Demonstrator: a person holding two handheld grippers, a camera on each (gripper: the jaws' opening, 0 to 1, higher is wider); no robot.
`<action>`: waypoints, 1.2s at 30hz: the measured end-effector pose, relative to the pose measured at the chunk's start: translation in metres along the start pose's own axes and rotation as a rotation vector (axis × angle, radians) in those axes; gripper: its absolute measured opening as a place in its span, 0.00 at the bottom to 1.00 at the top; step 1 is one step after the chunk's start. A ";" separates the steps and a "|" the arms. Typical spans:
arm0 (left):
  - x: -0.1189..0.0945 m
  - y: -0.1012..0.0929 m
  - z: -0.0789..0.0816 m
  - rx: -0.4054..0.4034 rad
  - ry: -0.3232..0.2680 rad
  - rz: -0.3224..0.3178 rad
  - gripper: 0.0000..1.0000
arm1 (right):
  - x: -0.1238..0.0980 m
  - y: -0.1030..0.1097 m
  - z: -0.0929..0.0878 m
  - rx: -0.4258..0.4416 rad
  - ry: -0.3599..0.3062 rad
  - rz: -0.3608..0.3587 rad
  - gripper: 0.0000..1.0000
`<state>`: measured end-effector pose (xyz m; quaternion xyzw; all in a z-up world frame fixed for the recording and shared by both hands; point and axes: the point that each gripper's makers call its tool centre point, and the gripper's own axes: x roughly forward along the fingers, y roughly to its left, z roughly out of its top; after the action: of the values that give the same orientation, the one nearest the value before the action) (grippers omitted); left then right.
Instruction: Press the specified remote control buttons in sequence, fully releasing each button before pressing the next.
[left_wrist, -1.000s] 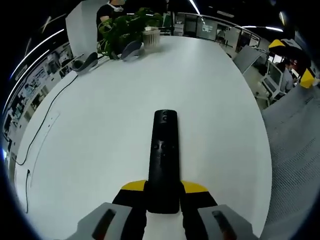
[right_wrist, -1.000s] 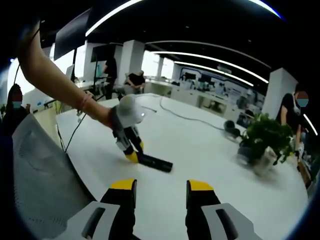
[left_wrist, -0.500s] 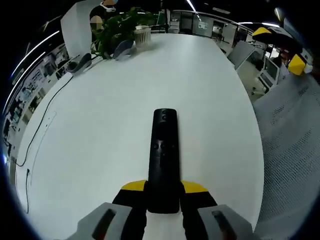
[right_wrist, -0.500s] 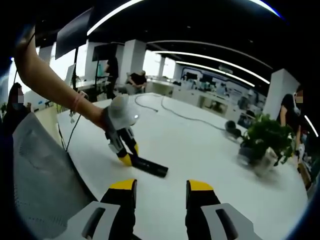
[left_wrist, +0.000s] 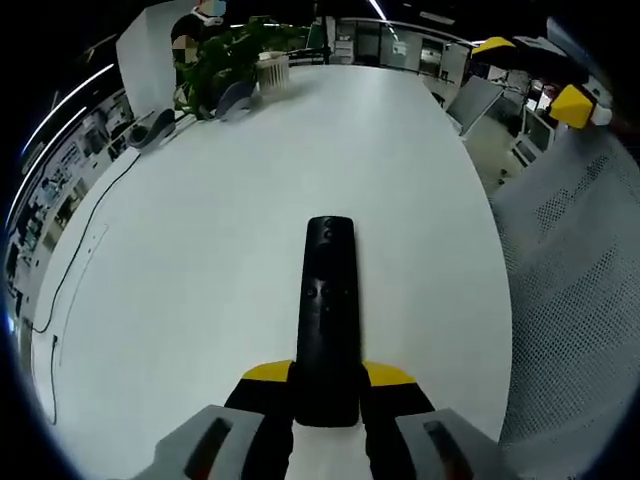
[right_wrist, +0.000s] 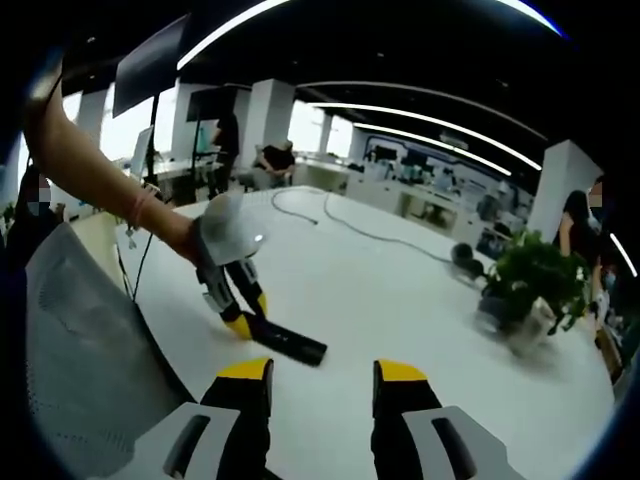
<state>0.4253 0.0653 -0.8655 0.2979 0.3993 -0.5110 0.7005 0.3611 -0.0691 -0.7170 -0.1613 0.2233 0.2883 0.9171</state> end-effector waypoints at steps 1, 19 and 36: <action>0.000 -0.002 -0.001 0.001 0.000 0.000 0.25 | 0.000 0.000 0.000 -0.002 0.000 0.000 0.37; -0.004 -0.029 -0.007 0.023 -0.007 -0.015 0.25 | 0.000 0.001 -0.002 -0.007 0.010 0.006 0.36; -0.009 -0.055 -0.014 0.027 -0.020 -0.021 0.25 | 0.002 0.004 -0.003 -0.024 0.024 0.016 0.36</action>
<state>0.3679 0.0644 -0.8650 0.2982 0.3882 -0.5266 0.6951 0.3588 -0.0667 -0.7214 -0.1739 0.2322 0.2965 0.9099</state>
